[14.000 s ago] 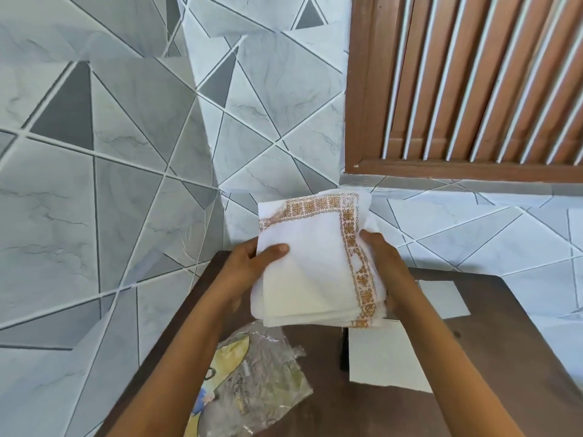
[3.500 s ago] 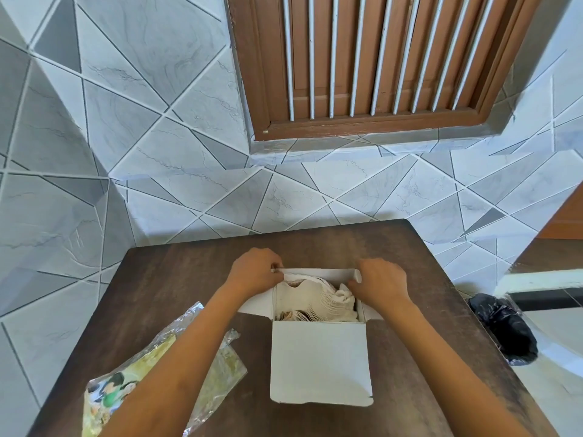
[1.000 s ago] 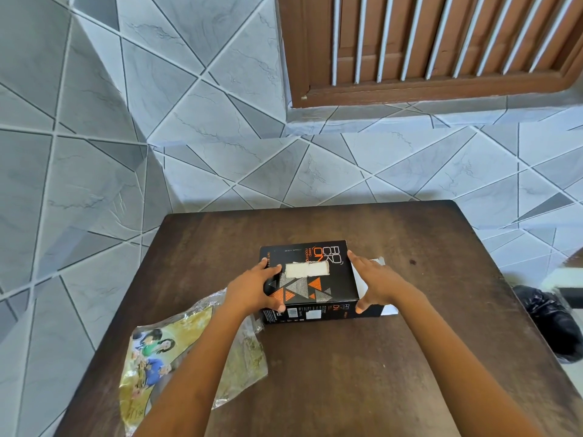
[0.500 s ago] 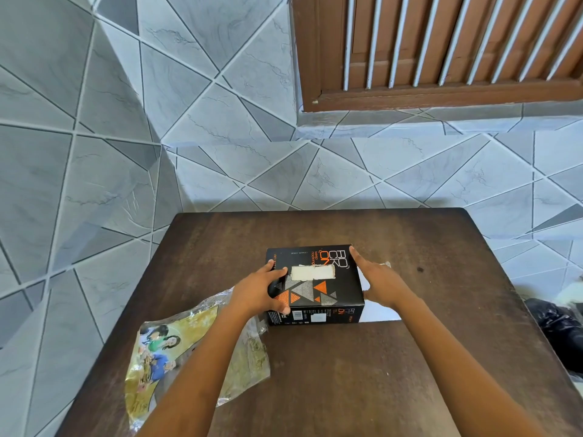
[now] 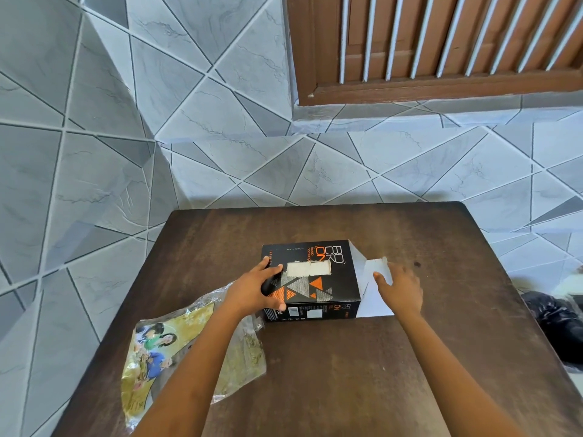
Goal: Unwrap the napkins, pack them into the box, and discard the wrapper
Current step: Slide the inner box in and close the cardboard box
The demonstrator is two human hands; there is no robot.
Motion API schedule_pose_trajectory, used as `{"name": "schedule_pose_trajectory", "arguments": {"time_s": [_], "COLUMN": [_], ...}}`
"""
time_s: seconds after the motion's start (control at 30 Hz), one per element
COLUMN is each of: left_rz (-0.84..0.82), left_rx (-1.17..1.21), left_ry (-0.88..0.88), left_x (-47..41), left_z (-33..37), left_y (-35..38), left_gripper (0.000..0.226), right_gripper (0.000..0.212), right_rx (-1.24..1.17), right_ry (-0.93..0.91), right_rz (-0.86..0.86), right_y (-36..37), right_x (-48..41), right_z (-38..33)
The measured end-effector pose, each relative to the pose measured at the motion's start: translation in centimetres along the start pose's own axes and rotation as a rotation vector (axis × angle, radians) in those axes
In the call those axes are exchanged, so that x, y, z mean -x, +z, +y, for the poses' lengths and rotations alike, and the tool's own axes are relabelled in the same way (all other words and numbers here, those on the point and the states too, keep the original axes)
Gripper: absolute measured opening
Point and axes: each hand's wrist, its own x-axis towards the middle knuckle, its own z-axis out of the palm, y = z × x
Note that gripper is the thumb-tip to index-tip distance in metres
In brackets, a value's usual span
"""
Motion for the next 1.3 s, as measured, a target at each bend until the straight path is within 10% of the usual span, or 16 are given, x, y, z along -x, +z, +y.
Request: {"name": "schedule_pose_trajectory", "arguments": {"time_s": [0.17, 0.57, 0.83, 1.07, 1.3], "left_rz": [0.002, 0.001, 0.011, 0.005, 0.007], "left_rx": [0.006, 0.035, 0.075, 0.072, 0.050], "left_ry": [0.001, -0.004, 0.007, -0.002, -0.013], "left_x": [0.0, 0.0, -0.1, -0.1, -0.2], "left_z": [0.0, -0.2, -0.4, -0.4, -0.1], "left_y": [0.0, 0.0, 0.2, 0.2, 0.0], "left_gripper": [0.093, 0.092, 0.092, 0.092, 0.090], "right_gripper": [0.056, 0.095, 0.042, 0.039, 0.038], "right_rx": [0.071, -0.007, -0.162, -0.466, -0.724], "right_ry": [0.166, -0.170, -0.242, -0.194, 0.149], "right_rz": [-0.130, -0.333, -0.282, 0.025, -0.093], "right_y": [0.6, 0.6, 0.2, -0.8, 0.0], "right_x": [0.5, -0.3, -1.1, -0.4, -0.6], "right_z": [0.3, 0.0, -0.6, -1.5, -1.7]}}
